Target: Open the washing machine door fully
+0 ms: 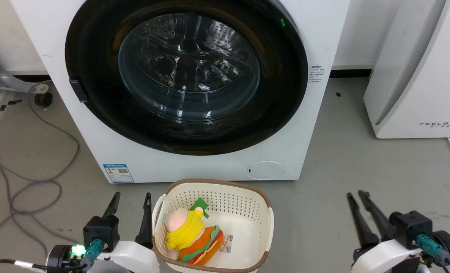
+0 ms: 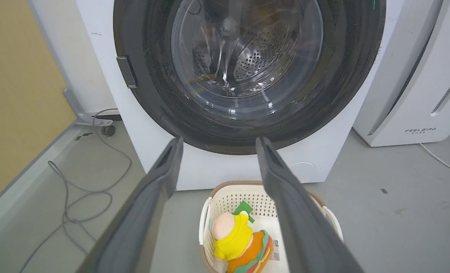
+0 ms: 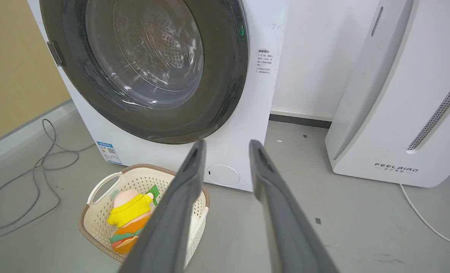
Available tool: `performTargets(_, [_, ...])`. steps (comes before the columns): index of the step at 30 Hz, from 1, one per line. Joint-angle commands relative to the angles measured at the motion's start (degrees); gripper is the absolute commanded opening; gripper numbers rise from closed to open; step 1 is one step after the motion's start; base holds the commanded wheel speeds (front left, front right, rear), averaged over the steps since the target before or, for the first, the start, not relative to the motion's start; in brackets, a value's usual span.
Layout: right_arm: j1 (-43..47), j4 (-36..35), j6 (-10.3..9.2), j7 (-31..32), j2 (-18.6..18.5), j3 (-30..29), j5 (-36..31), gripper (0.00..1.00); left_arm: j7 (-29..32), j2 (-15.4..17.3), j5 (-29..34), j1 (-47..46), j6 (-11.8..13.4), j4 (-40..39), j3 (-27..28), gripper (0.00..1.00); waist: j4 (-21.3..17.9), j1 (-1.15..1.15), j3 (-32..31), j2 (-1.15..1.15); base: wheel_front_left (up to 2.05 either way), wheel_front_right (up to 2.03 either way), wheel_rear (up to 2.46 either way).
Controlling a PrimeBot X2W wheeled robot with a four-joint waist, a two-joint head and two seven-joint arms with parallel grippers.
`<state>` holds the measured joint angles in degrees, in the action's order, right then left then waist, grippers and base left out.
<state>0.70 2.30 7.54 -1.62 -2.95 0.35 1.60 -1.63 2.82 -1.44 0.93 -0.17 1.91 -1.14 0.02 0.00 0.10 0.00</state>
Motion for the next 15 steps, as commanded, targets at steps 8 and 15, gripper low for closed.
performTargets(8, [-0.52, 1.49, -0.01, -1.36, 0.01, 0.19, 1.53, 0.0, -1.34, 0.03, -1.09, -0.94, -0.43, 1.05, -0.71, 1.0, 0.06, 0.0, 0.05, 0.0, 0.0, 0.0, 0.0])
performTargets(15, [-0.71, 1.46, -0.01, -2.2, 0.02, -0.15, 3.6, 0.0, -2.18, 0.03, -1.59, -1.3, -0.62, 1.5, -1.14, 1.0, 0.12, 0.0, 0.08, 0.0, 0.0, 0.0, 0.0])
